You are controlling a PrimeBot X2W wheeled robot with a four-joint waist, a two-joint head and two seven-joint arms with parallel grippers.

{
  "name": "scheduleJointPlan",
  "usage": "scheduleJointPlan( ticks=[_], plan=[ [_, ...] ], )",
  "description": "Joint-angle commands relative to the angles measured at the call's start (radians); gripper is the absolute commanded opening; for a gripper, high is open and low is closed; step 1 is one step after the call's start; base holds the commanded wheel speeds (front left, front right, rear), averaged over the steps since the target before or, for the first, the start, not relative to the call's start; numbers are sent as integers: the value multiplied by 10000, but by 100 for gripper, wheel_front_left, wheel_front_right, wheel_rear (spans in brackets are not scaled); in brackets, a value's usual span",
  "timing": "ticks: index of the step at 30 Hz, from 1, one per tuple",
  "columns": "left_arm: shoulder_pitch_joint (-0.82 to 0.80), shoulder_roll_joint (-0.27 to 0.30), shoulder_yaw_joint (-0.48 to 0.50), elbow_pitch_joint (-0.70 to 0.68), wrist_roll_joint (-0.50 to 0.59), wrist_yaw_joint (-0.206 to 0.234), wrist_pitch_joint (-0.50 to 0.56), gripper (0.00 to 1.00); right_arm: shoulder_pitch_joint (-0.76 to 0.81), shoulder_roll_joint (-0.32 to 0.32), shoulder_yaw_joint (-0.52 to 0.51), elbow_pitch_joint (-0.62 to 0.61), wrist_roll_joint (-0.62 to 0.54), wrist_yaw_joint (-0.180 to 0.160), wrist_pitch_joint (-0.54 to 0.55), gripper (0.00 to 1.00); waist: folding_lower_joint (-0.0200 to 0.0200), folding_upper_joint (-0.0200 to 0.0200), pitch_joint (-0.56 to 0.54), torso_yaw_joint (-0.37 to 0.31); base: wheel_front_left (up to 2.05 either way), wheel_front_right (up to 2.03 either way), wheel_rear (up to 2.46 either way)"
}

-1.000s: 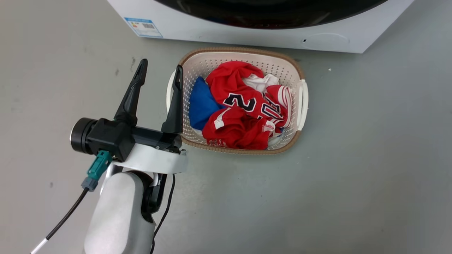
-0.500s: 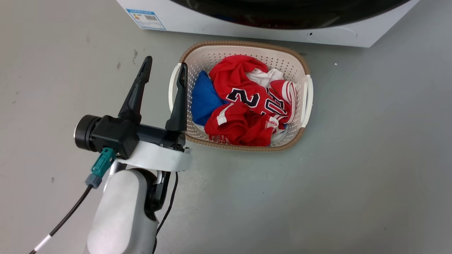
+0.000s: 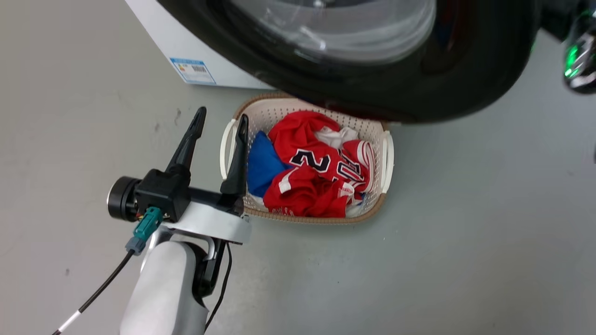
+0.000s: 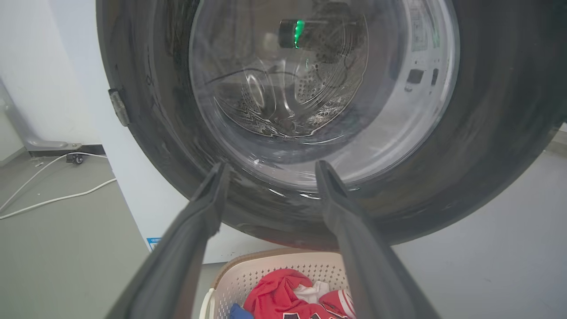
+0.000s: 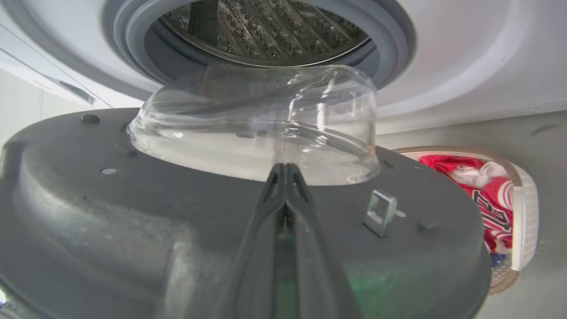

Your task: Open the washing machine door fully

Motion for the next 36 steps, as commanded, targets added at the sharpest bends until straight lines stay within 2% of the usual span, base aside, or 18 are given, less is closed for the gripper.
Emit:
scheduleJointPlan(
  ticks=[1,18,19,26,30,36],
  plan=[
    [191,10,73,75,-56,-44,-28,100,407,197,54,-216,134,29,121,0,-1,-1,-387,-70,0,0,0],
    [1278,156,107,893,-163,-152,-29,100,4168,1436,912,-2846,653,29,637,0,-1,-1,-2450,-179,0,0,0],
    [1361,204,64,989,-209,-186,-29,100,4694,1684,1149,-3328,682,29,635,0,-1,-1,-2674,-173,0,0,0],
    [1577,236,-4,1128,-296,-218,-28,100,5602,1860,1344,-4057,609,29,151,0,-1,-1,-3033,-154,0,0,0],
    [1708,261,-29,1217,-346,-207,-28,100,5943,1826,1034,-4203,407,29,-842,0,-1,-1,-3242,-169,0,0,0],
    [1979,302,53,1314,-448,-145,-28,100,6653,1677,-34,-4307,-374,27,-3786,0,-1,-1,-3671,-284,0,0,0]
  ],
)
